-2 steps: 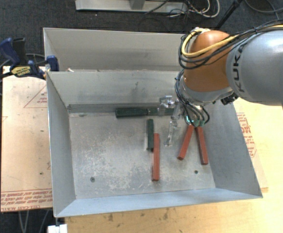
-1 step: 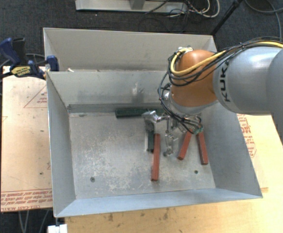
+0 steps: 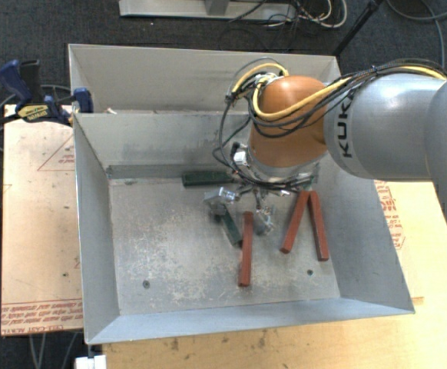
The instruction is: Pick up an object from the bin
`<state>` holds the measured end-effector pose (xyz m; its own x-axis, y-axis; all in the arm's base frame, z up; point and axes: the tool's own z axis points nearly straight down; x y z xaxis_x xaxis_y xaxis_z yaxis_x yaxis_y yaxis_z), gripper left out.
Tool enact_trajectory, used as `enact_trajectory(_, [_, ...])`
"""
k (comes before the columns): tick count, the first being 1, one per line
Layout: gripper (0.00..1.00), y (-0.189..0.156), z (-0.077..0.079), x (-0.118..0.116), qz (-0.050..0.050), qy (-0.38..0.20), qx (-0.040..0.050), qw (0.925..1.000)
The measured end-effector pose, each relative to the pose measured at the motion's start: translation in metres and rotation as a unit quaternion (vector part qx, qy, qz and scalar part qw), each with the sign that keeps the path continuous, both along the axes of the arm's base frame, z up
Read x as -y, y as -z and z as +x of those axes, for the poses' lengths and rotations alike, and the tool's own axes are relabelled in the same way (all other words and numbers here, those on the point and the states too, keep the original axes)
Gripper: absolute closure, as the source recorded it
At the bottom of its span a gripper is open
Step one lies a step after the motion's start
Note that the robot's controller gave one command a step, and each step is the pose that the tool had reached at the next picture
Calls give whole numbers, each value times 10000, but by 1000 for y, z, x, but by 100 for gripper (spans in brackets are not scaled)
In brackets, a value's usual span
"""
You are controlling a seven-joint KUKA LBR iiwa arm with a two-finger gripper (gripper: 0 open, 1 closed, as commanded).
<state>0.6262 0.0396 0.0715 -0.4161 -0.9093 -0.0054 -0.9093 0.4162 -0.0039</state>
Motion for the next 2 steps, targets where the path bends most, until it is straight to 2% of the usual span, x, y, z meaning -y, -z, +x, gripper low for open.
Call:
enact_trajectory(1, [0,0,-34,-25,-9,-2458,-26,9693])
enact_trajectory(2, [100,-2,-33,-24,-9,-2442,-15,9697])
